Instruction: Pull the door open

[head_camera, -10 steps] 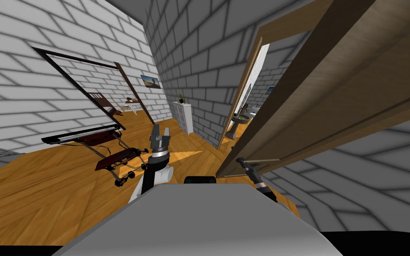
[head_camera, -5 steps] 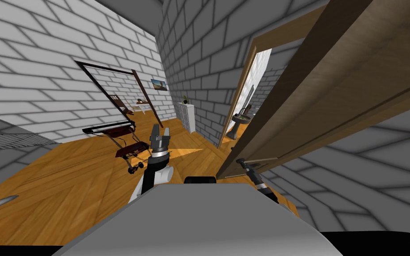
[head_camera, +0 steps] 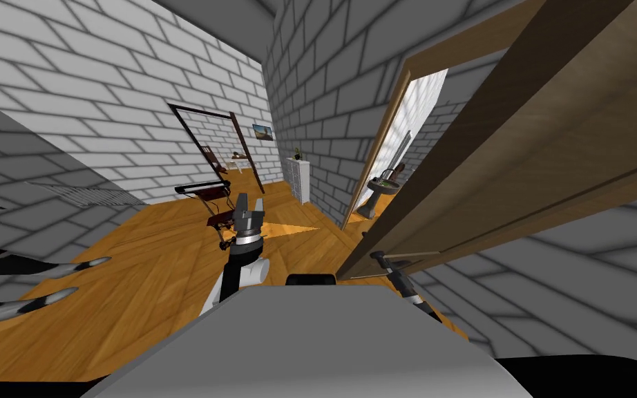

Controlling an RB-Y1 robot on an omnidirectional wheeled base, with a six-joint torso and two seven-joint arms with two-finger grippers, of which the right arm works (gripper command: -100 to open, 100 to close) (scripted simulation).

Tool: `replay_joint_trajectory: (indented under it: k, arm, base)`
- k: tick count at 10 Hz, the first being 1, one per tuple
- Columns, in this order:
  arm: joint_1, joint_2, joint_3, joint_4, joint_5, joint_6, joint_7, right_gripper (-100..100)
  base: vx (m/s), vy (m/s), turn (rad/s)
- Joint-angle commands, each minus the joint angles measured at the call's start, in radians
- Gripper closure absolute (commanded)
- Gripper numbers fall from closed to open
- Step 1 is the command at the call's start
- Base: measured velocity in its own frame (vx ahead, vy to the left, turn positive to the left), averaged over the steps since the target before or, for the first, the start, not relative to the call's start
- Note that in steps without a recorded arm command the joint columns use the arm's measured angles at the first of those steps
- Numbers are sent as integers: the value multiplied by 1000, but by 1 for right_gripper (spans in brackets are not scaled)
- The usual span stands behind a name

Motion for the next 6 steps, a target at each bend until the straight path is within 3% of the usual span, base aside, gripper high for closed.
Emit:
replay_joint_trajectory:
  k: [1, 2, 6]
  arm:
    - [8, -5, -10, 30, -1, -36, 6, 100]
    - [19, -7, -17, 44, -1, -61, 7, 100]
    - [46, -12, -34, 77, 0, -121, 11, 100]
  base:
    - [-127, -50, 137]
    - [-187, -64, 234]
    - [-148, -61, 172]
